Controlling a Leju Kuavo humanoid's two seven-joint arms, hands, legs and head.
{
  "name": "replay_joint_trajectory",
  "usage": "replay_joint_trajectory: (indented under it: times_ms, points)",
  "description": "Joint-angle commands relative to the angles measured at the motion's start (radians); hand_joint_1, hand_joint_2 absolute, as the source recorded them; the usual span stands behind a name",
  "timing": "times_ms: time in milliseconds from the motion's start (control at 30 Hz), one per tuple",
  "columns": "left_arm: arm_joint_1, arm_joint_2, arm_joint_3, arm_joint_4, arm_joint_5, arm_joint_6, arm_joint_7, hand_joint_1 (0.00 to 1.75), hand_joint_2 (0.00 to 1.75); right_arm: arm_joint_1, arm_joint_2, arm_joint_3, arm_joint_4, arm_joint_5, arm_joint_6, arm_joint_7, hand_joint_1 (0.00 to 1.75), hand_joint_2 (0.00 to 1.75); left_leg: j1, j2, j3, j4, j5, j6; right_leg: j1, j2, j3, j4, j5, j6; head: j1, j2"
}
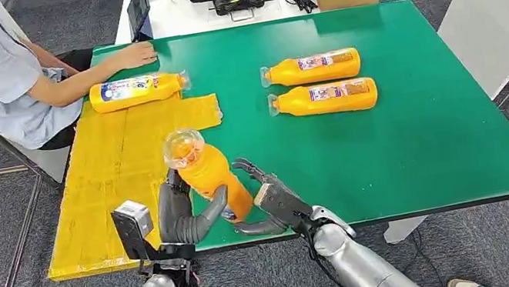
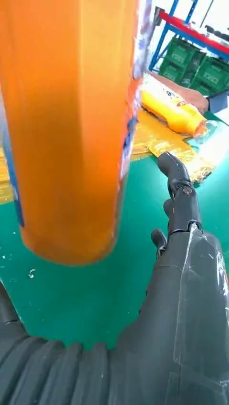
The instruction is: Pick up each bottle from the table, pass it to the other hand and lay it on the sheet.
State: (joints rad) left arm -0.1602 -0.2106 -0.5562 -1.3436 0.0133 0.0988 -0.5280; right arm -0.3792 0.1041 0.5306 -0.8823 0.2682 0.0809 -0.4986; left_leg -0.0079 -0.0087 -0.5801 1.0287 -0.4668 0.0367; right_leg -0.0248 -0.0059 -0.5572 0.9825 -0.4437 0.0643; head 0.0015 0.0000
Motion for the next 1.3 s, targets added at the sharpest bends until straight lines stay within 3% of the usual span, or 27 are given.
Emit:
replay_joint_trajectory:
  times_ms: [33, 933, 967, 1000, 1033, 1100, 1200, 1300]
  points:
    - [-0.039, 0.040, 0.016, 0.006, -0.004, 0.006, -0.001, 1.75, 1.75, -0.029, 0.002, -0.018, 0.066, 0.000, 0.005, 0.005, 0.00, 1.75, 0.002, 0.001, 0.002, 0.000, 0.000, -0.003, 0.002, 0.001, 0.002, 0.000, 0.000, -0.004, 0.000, 0.000]
    - [-0.039, 0.040, 0.016, 0.006, -0.004, 0.006, -0.001, 1.75, 1.75, -0.029, 0.002, -0.018, 0.066, 0.000, 0.005, 0.005, 0.00, 1.75, 0.002, 0.001, 0.002, 0.000, 0.000, -0.002, 0.002, 0.001, 0.001, 0.000, 0.000, -0.003, 0.000, 0.000]
    - [-0.118, 0.120, 0.045, 0.097, -0.255, 0.257, 0.250, 1.75, 1.75, 0.016, 0.018, -0.097, 0.026, -0.029, -0.083, -0.010, 0.00, 1.75, 0.001, 0.001, 0.001, 0.000, 0.000, -0.002, 0.001, 0.000, 0.001, 0.000, 0.000, -0.002, 0.000, 0.000]
    - [-0.176, 0.172, 0.088, 0.156, -0.632, 0.513, 0.441, 1.75, 1.75, 0.046, 0.005, -0.113, -0.016, -0.014, -0.074, -0.009, 0.00, 1.75, 0.002, 0.001, 0.002, 0.000, 0.000, -0.003, 0.002, 0.001, 0.002, -0.001, 0.000, -0.004, 0.000, 0.000]
    - [-0.211, 0.184, 0.143, 0.217, -0.962, 0.507, 0.358, 1.75, 1.75, 0.066, 0.000, -0.127, -0.046, -0.002, -0.061, -0.003, 0.00, 1.75, 0.002, -0.001, 0.003, -0.002, 0.001, -0.003, 0.002, -0.001, 0.003, -0.002, 0.001, -0.004, 0.000, 0.000]
    - [-0.224, 0.168, 0.211, 0.251, -0.943, 0.502, 0.287, 1.75, 1.75, 0.082, -0.002, -0.144, -0.065, 0.012, -0.051, 0.003, 0.00, 1.75, 0.002, -0.003, 0.003, -0.002, 0.002, -0.004, 0.002, -0.003, 0.004, -0.002, 0.001, -0.004, 0.001, 0.000]
    - [-0.203, 0.143, 0.215, 0.222, -0.965, 0.496, 0.286, 1.75, 1.75, 0.082, 0.004, -0.152, -0.057, 0.018, -0.047, 0.003, 0.00, 1.75, 0.003, 0.006, 0.003, -0.001, 0.001, -0.004, 0.003, 0.005, 0.001, 0.000, 0.003, -0.004, -0.001, 0.000]
    - [-0.192, 0.135, 0.210, 0.206, -0.979, 0.502, 0.297, 1.75, 1.75, 0.078, 0.007, -0.154, -0.051, 0.020, -0.047, 0.003, 0.00, 1.75, 0.003, 0.002, 0.000, 0.000, 0.002, -0.003, 0.003, 0.001, -0.002, 0.001, 0.003, -0.004, -0.001, 0.000]
